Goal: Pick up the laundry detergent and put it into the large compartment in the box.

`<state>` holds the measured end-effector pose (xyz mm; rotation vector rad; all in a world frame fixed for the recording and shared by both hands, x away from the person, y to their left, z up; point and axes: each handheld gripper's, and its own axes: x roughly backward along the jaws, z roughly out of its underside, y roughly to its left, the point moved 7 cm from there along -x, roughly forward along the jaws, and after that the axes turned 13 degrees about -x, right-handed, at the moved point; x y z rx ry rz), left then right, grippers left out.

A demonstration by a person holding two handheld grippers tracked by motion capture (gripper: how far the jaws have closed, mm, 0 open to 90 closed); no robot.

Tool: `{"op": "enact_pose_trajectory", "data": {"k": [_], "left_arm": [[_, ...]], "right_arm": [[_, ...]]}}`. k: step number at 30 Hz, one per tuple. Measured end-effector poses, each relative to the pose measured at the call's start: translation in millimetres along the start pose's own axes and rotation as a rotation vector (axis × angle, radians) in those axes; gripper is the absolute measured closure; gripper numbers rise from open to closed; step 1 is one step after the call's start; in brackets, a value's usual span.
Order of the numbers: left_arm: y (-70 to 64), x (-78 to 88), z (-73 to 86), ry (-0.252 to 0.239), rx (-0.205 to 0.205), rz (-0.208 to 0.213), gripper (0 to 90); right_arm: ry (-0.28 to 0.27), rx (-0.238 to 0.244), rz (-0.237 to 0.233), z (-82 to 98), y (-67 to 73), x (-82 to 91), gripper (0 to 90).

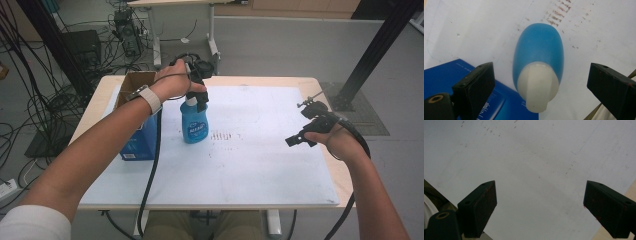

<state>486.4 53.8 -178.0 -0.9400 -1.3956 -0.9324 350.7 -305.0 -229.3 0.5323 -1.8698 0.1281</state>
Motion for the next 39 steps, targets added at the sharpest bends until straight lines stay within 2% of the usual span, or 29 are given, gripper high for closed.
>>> {"op": "enact_pose_trajectory", "data": {"k": [39], "left_arm": [[2.6, 1.9, 3.3, -0.020, 0.021, 0.011, 9.3]], "right_arm": [[0.000, 0.002, 0.000, 0.1, -0.5, 0.7, 11.5]]}}
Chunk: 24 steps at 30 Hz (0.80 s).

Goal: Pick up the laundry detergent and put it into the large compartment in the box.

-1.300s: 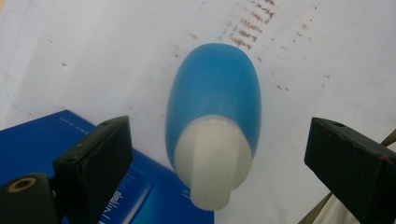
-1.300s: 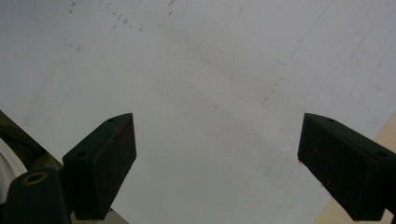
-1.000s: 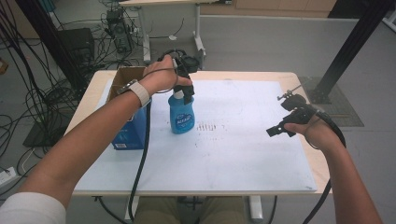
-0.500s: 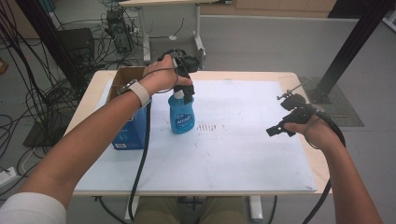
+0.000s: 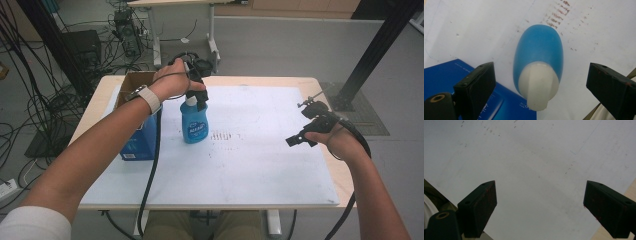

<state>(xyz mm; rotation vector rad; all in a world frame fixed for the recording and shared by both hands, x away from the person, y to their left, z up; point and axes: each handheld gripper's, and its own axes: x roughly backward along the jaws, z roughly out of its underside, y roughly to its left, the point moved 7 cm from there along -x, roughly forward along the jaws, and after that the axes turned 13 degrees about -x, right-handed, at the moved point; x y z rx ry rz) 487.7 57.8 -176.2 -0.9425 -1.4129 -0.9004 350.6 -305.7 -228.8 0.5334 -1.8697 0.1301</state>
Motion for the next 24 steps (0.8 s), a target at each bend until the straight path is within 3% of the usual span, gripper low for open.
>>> {"op": "enact_pose_trajectory", "data": {"k": [24], "left_arm": [[0.8, -0.8, -0.1, -0.002, 0.000, -0.004, 9.3]], "right_arm": [[-0.001, -0.003, 0.000, -0.2, -1.1, 0.9, 11.5]]}}
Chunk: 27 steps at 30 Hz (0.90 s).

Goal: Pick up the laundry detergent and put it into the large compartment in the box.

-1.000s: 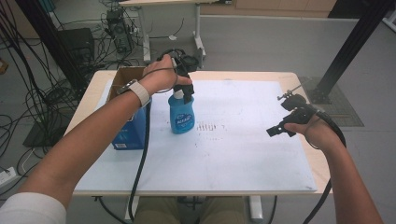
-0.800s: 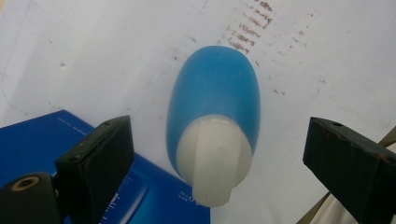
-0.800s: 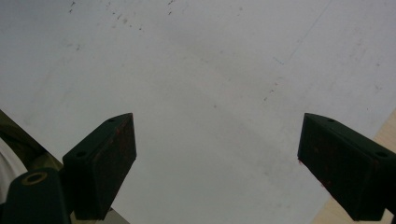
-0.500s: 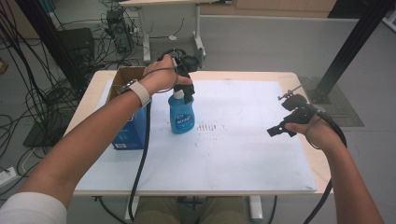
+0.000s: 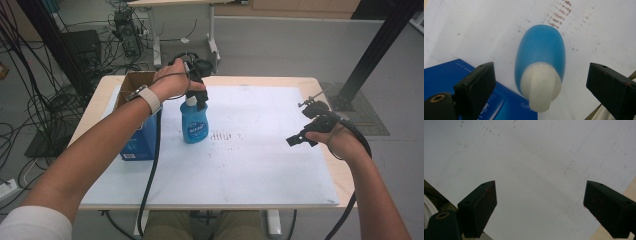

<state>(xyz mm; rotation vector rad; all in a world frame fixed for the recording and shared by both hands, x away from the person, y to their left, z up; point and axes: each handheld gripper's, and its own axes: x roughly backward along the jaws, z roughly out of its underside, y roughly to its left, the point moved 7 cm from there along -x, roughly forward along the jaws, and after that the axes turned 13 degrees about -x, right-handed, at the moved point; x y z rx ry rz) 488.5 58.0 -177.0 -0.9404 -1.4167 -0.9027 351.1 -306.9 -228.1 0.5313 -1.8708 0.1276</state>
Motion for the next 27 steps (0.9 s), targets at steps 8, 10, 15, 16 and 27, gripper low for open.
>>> {"op": "enact_pose_trajectory", "data": {"k": [8, 10, 15, 16, 27], "left_arm": [[1.2, -0.6, 0.5, 0.002, 0.004, 0.000, 9.3], [1.6, -0.7, 0.5, 0.001, 0.003, 0.004, 9.3], [1.3, -1.1, 0.1, 0.000, 0.002, 0.003, 9.3], [1.1, -1.3, 0.0, 0.000, 0.001, 0.003, 9.3], [1.7, -0.6, 0.2, -0.002, 0.003, 0.008, 9.3]], "right_arm": [[0.003, -0.002, -0.002, 0.0, -0.4, -1.0, 11.5], [0.003, -0.003, -0.002, 0.0, -0.4, -1.2, 11.5], [0.002, -0.003, -0.002, -0.3, -0.4, -1.3, 11.5], [0.003, -0.003, -0.001, -0.5, -0.3, -1.3, 11.5], [0.002, -0.003, -0.004, -0.2, -0.6, -1.6, 11.5]]}}
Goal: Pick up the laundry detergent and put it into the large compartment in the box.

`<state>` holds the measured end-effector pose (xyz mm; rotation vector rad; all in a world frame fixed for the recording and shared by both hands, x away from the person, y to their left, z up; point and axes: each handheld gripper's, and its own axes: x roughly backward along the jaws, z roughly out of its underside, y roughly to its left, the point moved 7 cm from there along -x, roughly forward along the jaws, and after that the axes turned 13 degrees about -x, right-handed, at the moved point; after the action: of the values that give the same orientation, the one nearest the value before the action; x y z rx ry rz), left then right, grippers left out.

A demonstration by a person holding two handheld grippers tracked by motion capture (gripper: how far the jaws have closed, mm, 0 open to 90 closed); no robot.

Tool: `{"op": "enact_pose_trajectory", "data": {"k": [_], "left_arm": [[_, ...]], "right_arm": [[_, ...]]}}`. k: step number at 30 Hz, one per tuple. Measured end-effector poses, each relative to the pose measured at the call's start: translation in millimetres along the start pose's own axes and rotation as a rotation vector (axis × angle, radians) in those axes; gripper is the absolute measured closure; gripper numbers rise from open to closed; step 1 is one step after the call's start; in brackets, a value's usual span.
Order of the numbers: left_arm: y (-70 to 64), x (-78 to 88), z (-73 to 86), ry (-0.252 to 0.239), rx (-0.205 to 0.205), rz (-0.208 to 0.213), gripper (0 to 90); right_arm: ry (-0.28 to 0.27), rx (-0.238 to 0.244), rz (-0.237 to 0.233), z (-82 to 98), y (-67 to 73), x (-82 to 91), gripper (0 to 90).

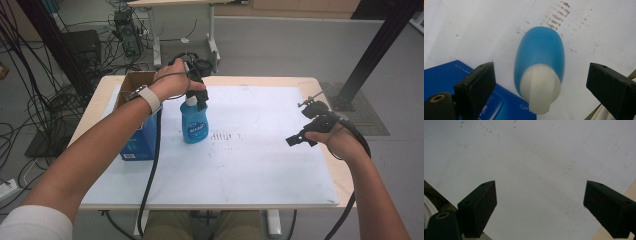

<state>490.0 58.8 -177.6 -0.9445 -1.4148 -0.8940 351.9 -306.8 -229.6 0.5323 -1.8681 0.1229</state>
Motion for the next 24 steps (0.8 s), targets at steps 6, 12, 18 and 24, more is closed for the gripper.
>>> {"op": "enact_pose_trajectory", "data": {"k": [6, 12, 18, 24], "left_arm": [[-0.3, -0.2, 0.0, -0.002, 0.000, -0.001, 9.3], [-0.1, -0.3, -0.3, -0.004, 0.000, 0.002, 9.3], [-0.4, -0.4, -0.4, -0.002, 0.002, 0.000, 9.3], [-0.3, -0.1, 0.1, -0.003, 0.000, 0.000, 9.3]], "right_arm": [[0.000, 0.001, 0.002, 0.0, -0.1, 0.5, 11.5], [-0.002, 0.002, 0.001, 0.3, -0.3, 0.2, 11.5], [-0.004, 0.004, 0.002, 0.0, -0.3, 0.3, 11.5], [-0.002, 0.006, 0.001, -0.3, -0.1, 0.0, 11.5]]}}
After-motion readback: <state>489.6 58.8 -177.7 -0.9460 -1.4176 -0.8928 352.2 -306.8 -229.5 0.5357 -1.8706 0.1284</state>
